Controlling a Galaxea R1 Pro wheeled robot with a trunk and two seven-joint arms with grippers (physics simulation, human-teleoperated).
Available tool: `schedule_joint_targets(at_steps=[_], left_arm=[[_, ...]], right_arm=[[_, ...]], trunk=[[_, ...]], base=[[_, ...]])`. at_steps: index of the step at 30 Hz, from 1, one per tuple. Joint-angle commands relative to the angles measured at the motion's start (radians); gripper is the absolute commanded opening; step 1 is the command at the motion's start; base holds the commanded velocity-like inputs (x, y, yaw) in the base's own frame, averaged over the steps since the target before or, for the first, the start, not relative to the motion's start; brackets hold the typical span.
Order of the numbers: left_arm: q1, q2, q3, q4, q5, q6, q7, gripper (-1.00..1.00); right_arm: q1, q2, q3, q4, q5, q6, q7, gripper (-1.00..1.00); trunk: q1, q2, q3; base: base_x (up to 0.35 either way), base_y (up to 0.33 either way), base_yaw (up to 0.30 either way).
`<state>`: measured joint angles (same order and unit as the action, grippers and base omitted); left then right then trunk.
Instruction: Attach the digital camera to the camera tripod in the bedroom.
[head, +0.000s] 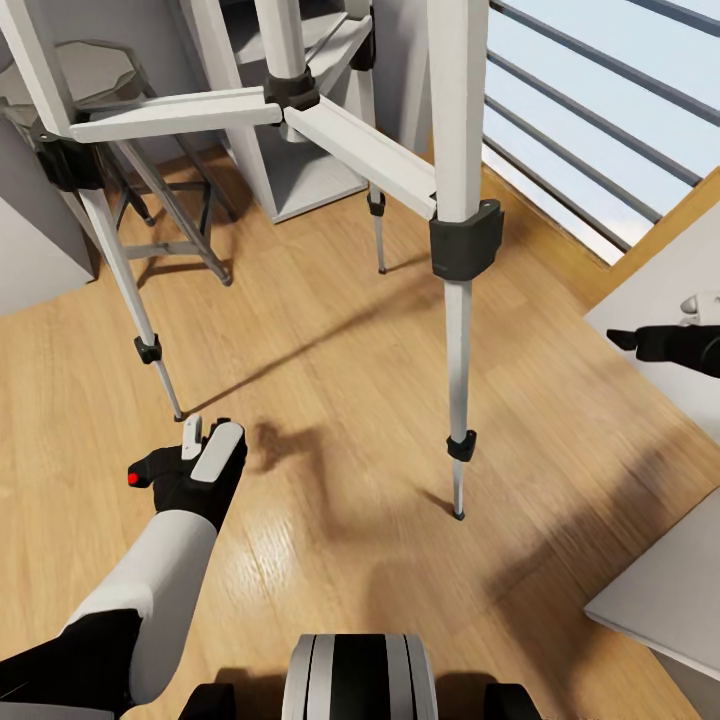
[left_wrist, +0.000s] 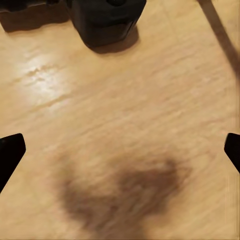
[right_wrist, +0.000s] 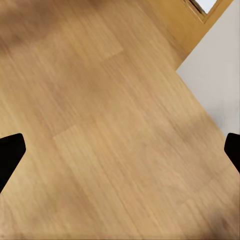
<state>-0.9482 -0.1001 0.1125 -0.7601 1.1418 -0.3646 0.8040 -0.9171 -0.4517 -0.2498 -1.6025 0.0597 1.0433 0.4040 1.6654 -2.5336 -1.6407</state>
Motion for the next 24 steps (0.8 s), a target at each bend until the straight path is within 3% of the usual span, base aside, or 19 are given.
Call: schedule_joint_targets(at_steps=[1, 24], left_arm=[[-0.001, -0.001, 0.002, -0.001, 0.007, -0.005, -0.002, 1.00], [-0.025, -0.001, -0.006, -0.015, 0.007, -0.006, 0.010, 1.00]], right_arm=[[0.001, 0.000, -0.001, -0.001, 0.007, 0.004, 0.007, 1.00], [0.021, -0.039, -0.003, -0.002, 0.006, 0.004, 0.007, 1.00]], trunk=[[0.000, 0.000, -0.001], [0.000, 0.000, -0.001]], base=[[0.000, 0.000, 0.000], [0.000, 0.000, 0.000]])
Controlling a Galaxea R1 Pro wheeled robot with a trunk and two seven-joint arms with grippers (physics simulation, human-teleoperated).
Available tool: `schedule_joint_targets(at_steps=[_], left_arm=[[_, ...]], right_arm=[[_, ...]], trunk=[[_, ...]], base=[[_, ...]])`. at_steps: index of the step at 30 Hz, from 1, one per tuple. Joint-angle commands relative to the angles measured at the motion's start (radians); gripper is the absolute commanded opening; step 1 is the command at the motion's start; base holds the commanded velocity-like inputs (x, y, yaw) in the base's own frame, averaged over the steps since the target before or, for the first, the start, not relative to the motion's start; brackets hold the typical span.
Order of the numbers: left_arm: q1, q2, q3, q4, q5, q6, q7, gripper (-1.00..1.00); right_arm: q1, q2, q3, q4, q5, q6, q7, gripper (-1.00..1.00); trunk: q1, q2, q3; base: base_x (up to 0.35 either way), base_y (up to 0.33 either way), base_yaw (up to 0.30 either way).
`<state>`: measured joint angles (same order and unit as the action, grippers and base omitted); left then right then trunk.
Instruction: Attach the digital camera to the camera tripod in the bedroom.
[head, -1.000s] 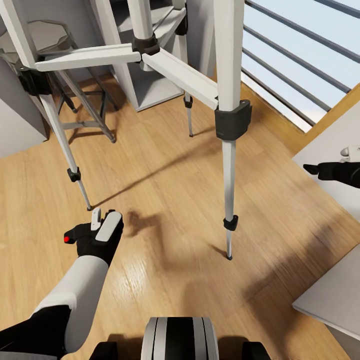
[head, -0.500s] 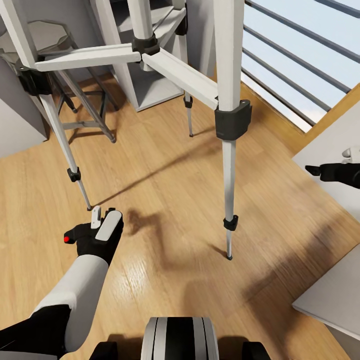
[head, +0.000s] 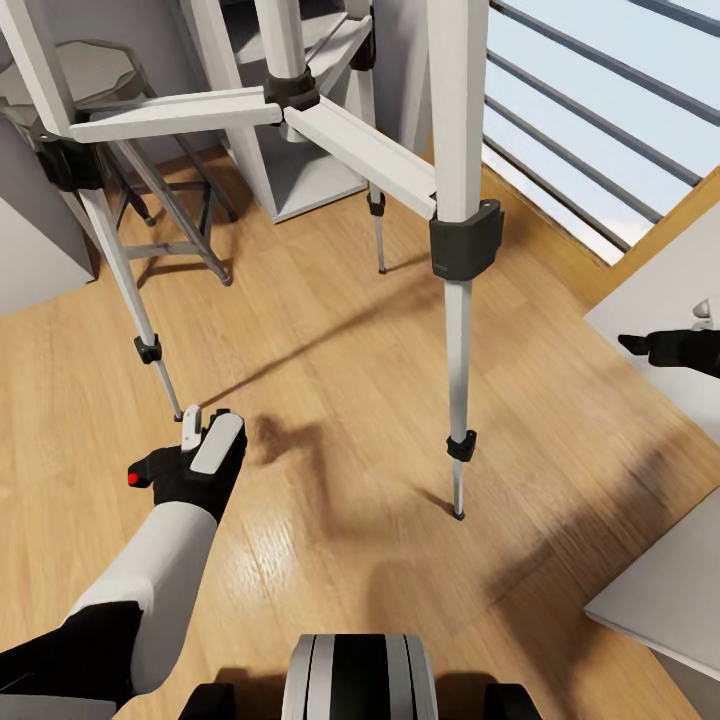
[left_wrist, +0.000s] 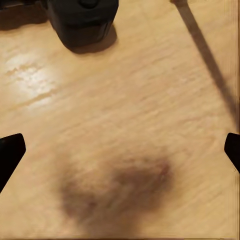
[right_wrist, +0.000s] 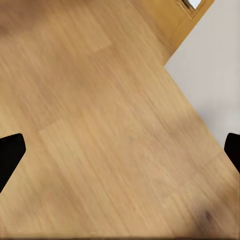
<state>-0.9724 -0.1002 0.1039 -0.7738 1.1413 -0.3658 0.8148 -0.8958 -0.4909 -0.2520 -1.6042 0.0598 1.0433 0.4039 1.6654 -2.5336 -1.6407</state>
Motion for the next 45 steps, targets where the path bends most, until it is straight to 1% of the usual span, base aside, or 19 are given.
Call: schedule_joint_targets(at_steps=[1, 2, 8, 9, 12, 19, 28, 33, 35, 45], left_arm=[[-0.005, -0.001, 0.002, -0.001, 0.007, -0.005, 0.008, 1.00], [-0.005, -0.001, 0.002, -0.001, 0.007, -0.005, 0.008, 1.00], [-0.021, -0.001, 0.000, -0.001, 0.006, -0.005, 0.057, 1.00], [-0.021, -0.001, 0.000, -0.001, 0.006, -0.005, 0.057, 1.00], [-0.033, 0.000, 0.001, -0.002, 0.006, -0.007, 0.090, 1.00], [-0.055, 0.000, 0.003, -0.002, 0.006, -0.012, 0.119, 1.00], [-0.064, 0.001, 0.003, -0.003, 0.005, -0.017, 0.128, 1.00], [-0.073, 0.006, 0.003, -0.005, 0.004, -0.020, 0.130, 1.00], [-0.081, 0.010, 0.003, -0.007, 0.004, -0.021, 0.131, 1.00], [-0.107, 0.014, -0.001, -0.008, 0.003, -0.022, 0.131, 1.00]], right_arm=[[0.002, -0.001, -0.001, -0.001, 0.006, 0.004, 0.007, 1.00], [0.002, -0.001, -0.001, -0.001, 0.006, 0.004, 0.007, 1.00], [0.008, -0.002, -0.001, -0.003, 0.006, 0.004, 0.007, 1.00], [0.008, -0.002, -0.001, -0.003, 0.006, 0.004, 0.007, 1.00], [0.011, -0.003, -0.001, -0.004, 0.006, 0.004, 0.007, 1.00], [0.016, -0.004, -0.002, -0.006, 0.007, 0.004, 0.006, 1.00], [0.019, -0.005, -0.003, -0.006, 0.007, 0.004, 0.006, 1.00], [0.020, -0.006, -0.003, -0.006, 0.007, 0.004, 0.006, 1.00], [0.025, -0.006, -0.004, -0.006, 0.007, 0.004, 0.006, 1.00], [0.047, -0.007, -0.008, -0.006, 0.008, 0.004, 0.006, 1.00]], trunk=[[0.000, 0.000, -0.001], [0.000, 0.000, -0.001], [0.000, 0.000, -0.001], [0.000, 0.000, -0.001], [0.000, 0.000, -0.001], [0.000, 0.000, -0.001], [0.000, 0.000, -0.001], [0.000, 0.000, -0.001], [0.000, 0.000, -0.001], [0.000, 0.000, -0.001]], base=[[0.000, 0.000, 0.000], [0.000, 0.000, 0.000], [0.000, 0.000, 0.000], [0.000, 0.000, 0.000], [0.000, 0.000, 0.000], [0.000, 0.000, 0.000], [0.000, 0.000, 0.000], [0.000, 0.000, 0.000], [0.000, 0.000, 0.000], [0.000, 0.000, 0.000]])
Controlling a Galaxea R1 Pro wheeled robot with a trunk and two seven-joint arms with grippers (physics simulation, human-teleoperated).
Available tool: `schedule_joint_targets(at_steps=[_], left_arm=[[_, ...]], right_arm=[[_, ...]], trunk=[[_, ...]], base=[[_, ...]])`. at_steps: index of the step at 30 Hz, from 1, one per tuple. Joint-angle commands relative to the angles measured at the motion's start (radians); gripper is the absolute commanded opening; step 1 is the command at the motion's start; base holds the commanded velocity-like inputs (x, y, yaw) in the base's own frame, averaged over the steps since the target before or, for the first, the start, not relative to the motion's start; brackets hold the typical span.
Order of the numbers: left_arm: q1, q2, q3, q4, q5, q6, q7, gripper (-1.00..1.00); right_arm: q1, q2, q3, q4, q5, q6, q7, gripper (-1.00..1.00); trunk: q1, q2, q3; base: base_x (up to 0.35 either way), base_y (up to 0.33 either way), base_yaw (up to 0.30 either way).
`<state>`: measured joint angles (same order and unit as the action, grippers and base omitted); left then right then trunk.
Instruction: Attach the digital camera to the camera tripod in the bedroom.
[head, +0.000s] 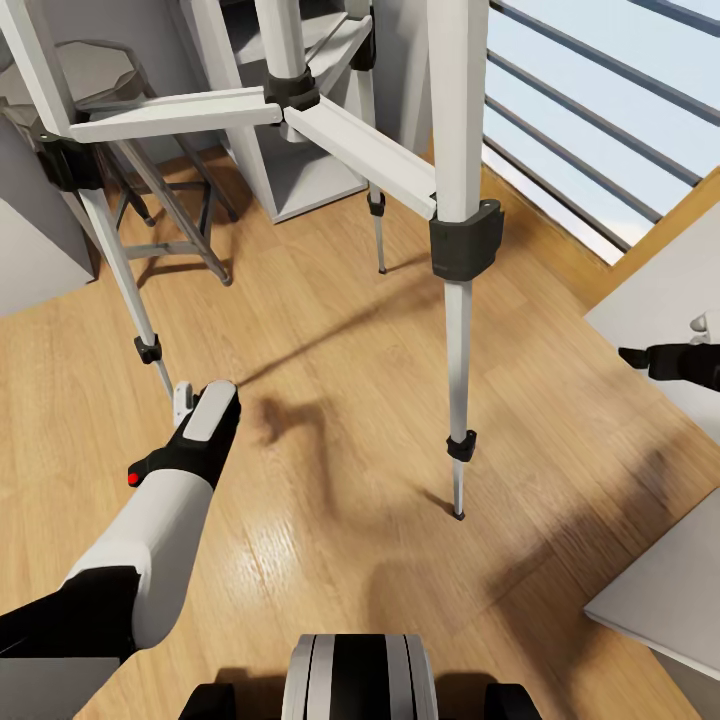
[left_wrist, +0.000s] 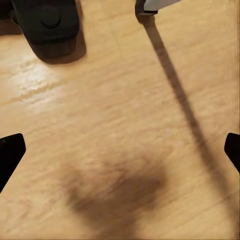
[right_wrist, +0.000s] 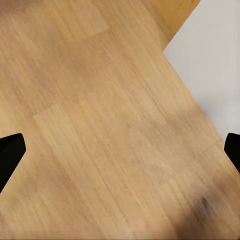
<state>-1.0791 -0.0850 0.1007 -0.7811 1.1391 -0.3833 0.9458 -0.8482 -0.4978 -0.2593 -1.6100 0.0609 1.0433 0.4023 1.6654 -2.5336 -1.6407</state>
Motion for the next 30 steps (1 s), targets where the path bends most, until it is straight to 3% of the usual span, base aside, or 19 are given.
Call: schedule_joint_targets(at_steps=[1, 30], left_arm=[[0.000, -0.001, 0.002, -0.001, 0.005, -0.005, 0.000, 1.00], [-0.007, 0.039, 0.009, 0.001, 0.005, -0.016, -0.001, 1.00]], right_arm=[[-0.001, 0.000, 0.000, -0.001, 0.006, 0.004, 0.007, 1.00], [0.006, -0.004, -0.003, -0.001, 0.007, 0.004, 0.007, 1.00]], trunk=[[0.000, 0.000, -0.001], [0.000, 0.000, -0.001]], base=[[0.000, 0.000, 0.000], [0.000, 0.000, 0.000]])
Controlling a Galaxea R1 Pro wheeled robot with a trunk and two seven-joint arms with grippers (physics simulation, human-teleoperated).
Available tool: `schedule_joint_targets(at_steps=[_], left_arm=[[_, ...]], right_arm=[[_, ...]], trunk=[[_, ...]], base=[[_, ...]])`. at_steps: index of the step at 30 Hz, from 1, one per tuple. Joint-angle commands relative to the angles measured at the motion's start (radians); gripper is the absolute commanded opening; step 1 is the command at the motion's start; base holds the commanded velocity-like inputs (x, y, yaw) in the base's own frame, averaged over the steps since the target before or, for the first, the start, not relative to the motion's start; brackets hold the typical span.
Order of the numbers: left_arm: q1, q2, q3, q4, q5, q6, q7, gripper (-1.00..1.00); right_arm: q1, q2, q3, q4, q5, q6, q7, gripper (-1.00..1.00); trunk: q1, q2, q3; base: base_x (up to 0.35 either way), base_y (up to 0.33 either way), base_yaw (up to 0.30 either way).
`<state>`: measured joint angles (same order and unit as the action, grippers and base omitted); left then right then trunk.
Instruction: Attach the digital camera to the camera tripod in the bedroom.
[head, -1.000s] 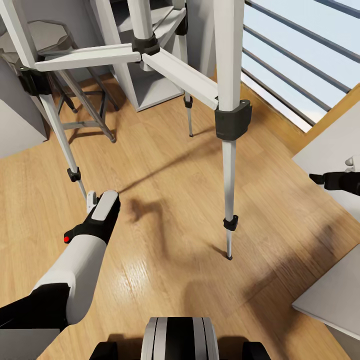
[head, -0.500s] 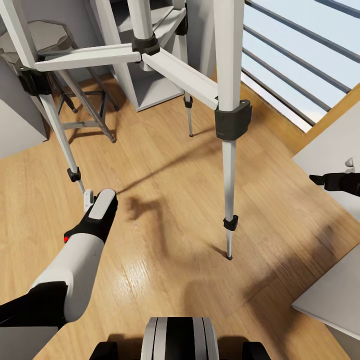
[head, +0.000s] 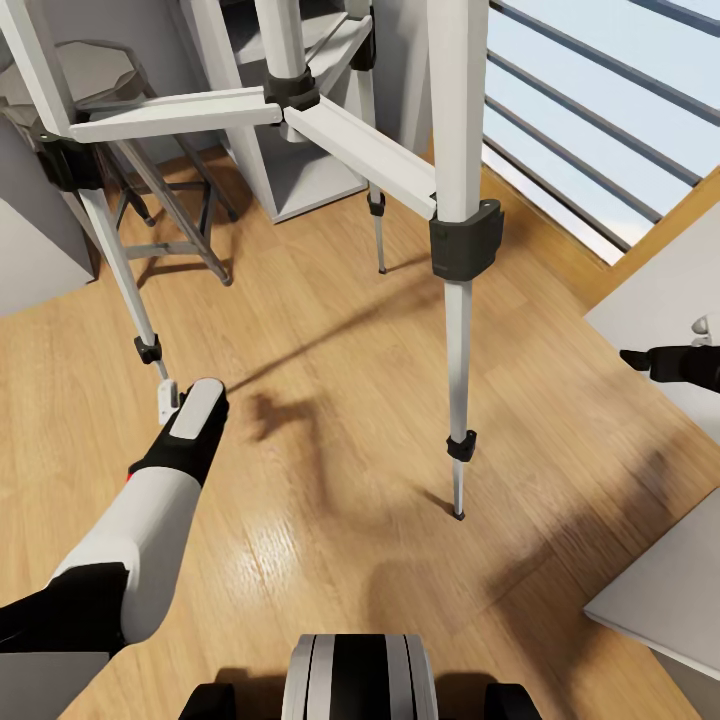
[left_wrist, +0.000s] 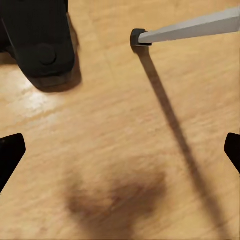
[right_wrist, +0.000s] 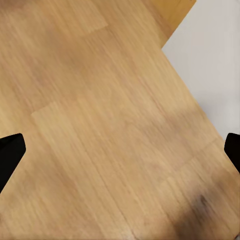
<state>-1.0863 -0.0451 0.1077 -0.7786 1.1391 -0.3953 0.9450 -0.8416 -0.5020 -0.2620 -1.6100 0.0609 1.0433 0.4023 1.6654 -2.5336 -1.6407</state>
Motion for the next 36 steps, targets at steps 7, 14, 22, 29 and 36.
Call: schedule_joint_targets(at_steps=[7, 14, 22, 29, 36], left_arm=[[0.000, 0.011, 0.003, -0.001, 0.005, -0.006, 0.000, 1.00], [0.001, 0.025, 0.004, -0.001, 0.006, -0.006, 0.000, 1.00], [0.004, 0.038, 0.016, 0.000, 0.006, -0.008, -0.001, 1.00], [0.004, 0.042, 0.024, 0.002, 0.007, -0.008, -0.006, 1.00], [0.005, 0.043, 0.025, 0.007, 0.007, -0.007, -0.010, 1.00]], right_arm=[[-0.001, -0.018, 0.000, -0.001, 0.006, 0.004, 0.008, 1.00], [-0.001, -0.025, 0.000, -0.001, 0.005, 0.004, 0.009, 1.00], [-0.001, -0.028, 0.001, -0.001, 0.005, 0.004, 0.009, 1.00], [-0.001, -0.028, 0.001, -0.001, 0.005, 0.004, 0.009, 1.00], [-0.001, -0.028, 0.002, -0.001, 0.005, 0.004, 0.009, 1.00]], trunk=[[0.000, 0.000, -0.001], [0.000, 0.000, -0.001], [0.000, 0.000, -0.001], [0.000, 0.000, -0.001], [0.002, -0.001, -0.020]], base=[[0.000, 0.000, 0.000], [0.000, 0.000, 0.000], [0.000, 0.000, 0.000], [0.000, 0.000, 0.000], [0.000, 0.000, 0.000]])
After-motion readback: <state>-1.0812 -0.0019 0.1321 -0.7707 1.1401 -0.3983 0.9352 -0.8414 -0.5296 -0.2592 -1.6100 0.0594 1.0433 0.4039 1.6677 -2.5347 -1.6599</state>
